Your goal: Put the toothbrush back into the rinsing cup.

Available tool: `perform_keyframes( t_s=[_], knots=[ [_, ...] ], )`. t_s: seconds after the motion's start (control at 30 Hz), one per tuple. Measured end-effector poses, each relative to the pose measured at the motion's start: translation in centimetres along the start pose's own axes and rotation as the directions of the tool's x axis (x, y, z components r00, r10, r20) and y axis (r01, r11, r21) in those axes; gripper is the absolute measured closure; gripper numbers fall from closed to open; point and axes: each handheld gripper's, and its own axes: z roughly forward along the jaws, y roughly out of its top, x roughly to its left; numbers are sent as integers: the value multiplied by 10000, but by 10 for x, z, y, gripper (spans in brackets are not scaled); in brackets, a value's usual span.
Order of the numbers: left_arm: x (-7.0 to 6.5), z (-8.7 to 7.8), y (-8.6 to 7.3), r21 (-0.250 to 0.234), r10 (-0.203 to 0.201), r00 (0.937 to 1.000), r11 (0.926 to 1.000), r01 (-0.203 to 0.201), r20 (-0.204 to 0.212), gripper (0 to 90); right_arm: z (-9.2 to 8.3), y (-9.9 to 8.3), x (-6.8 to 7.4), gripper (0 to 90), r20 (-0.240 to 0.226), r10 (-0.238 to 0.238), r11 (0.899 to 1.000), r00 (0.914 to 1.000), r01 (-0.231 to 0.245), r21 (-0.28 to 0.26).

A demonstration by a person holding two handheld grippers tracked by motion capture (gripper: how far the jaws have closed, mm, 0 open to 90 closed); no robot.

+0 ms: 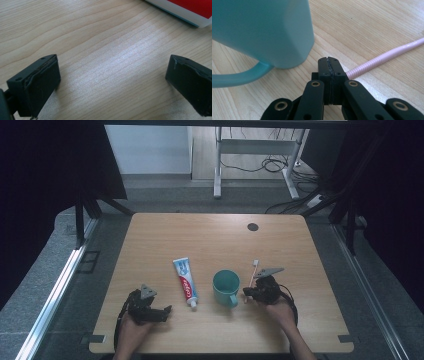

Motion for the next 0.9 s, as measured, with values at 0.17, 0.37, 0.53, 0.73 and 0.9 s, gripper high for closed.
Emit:
perform_keyframes(
  t_s=[0.17, 0.37, 0.53, 0.73, 0.9],
  knots=[
    [0, 0, 0, 1, 1, 10000, 10000, -1, 5, 0, -1, -3, -2, 888, 29, 50, 10000, 10000, -50, 24],
    [0, 0, 0, 0, 2, 10000, 10000, -2, 0, 0, -4, -6, -6, 887, 203, 60, 9997, 9998, -65, 218],
    [0, 0, 0, 3, 3, 10000, 10000, -3, 0, 0, -7, -11, -11, 885, 326, 144, 9996, 9994, -153, 258],
    [0, 0, 0, 0, 0, 10000, 10000, 0, 3, 0, -13, -18, -17, 881, 514, 283, 9989, 9983, -301, 350],
    [0, 0, 0, 2, 1, 10000, 10000, -1, 3, 0, -20, -22, -23, 874, 700, 403, 9983, 9967, -431, 381]
  ],
)
